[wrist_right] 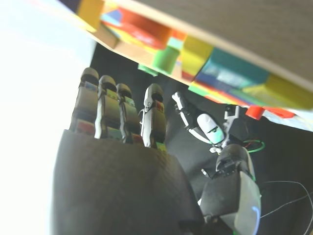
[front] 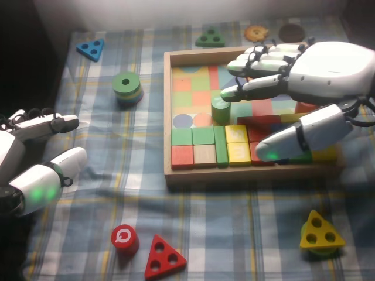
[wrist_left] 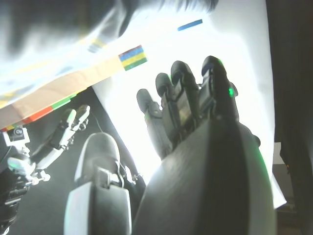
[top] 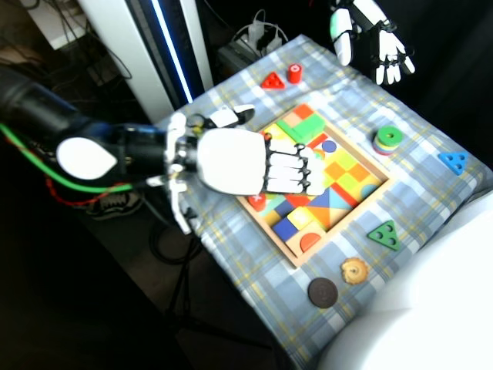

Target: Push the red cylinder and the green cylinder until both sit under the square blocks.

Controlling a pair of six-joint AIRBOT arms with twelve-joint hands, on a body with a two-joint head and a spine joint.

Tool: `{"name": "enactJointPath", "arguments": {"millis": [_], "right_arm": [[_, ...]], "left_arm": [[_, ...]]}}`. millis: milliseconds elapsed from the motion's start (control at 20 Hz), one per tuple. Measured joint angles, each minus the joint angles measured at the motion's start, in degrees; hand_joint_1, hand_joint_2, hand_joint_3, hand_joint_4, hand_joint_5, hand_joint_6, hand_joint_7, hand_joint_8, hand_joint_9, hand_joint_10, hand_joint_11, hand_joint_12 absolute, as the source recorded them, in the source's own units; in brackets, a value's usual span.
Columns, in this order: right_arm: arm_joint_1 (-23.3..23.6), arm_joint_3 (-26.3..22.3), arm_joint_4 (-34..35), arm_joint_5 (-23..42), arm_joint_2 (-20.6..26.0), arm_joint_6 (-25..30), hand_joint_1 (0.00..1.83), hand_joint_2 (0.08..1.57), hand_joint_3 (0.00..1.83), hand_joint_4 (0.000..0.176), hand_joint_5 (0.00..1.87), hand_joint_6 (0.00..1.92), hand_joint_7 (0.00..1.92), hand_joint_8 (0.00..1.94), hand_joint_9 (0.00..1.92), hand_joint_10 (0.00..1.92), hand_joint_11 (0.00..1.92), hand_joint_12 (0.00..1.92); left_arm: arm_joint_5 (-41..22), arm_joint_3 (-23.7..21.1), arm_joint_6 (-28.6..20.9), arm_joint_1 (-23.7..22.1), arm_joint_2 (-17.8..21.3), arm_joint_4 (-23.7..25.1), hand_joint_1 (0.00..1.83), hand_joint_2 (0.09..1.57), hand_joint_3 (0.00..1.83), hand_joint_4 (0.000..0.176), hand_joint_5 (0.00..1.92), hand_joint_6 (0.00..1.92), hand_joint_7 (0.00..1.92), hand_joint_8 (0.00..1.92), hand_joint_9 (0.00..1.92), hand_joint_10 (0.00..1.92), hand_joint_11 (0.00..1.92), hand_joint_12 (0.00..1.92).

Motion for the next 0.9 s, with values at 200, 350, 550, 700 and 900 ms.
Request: {"name": "enactJointPath", "arguments": {"millis": [200, 350, 550, 700, 900], "right_arm": [[0.0, 1.18, 0.04, 0.0, -0.92, 0.13, 0.0, 0.93, 0.01, 0.078, 0.28, 0.0, 0.0, 0.0, 0.0, 0.0, 0.0, 0.0], [0.0, 1.75, 0.13, -0.13, -1.77, 0.22, 0.0, 0.94, 0.01, 0.101, 0.27, 0.0, 0.0, 0.0, 0.0, 0.0, 0.0, 0.0], [0.0, 1.92, -0.83, -0.07, -2.97, 1.31, 0.0, 0.92, 0.0, 0.118, 0.21, 0.0, 0.0, 0.0, 0.0, 0.0, 0.0, 0.0], [0.0, 2.49, -0.96, 0.07, -3.21, 1.36, 0.0, 0.92, 0.0, 0.127, 0.24, 0.01, 0.0, 0.0, 0.0, 0.0, 0.0, 0.0], [0.0, 3.1, -3.52, -0.61, -3.67, 3.13, 0.0, 0.94, 0.01, 0.121, 0.24, 0.0, 0.0, 0.0, 0.0, 0.0, 0.0, 0.0]], "left_arm": [[-0.02, 0.0, 0.0, 0.0, 0.0, -0.04, 0.46, 1.23, 0.0, 0.038, 0.61, 0.0, 0.44, 0.01, 0.32, 0.01, 0.0, 0.0], [-0.02, 0.0, 0.0, 0.0, 0.0, -0.04, 0.46, 1.23, 0.0, 0.049, 0.61, 0.0, 0.44, 0.0, 0.32, 0.01, 0.01, 0.0], [0.0, 0.0, 0.0, 0.0, 0.0, -0.09, 0.49, 1.21, 0.01, 0.046, 0.62, 0.0, 0.47, 0.0, 0.35, 0.0, 0.0, 0.24], [0.0, 0.0, 0.0, 0.0, 0.0, -0.04, 0.53, 1.21, 0.0, 0.036, 0.62, 0.0, 0.46, 0.0, 0.35, 0.0, 0.0, 0.25], [0.0, 0.0, 0.0, 0.0, 0.0, -0.09, 0.48, 1.22, 0.0, 0.045, 0.6, 0.0, 0.46, 0.0, 0.34, 0.0, 0.0, 0.21]]}}
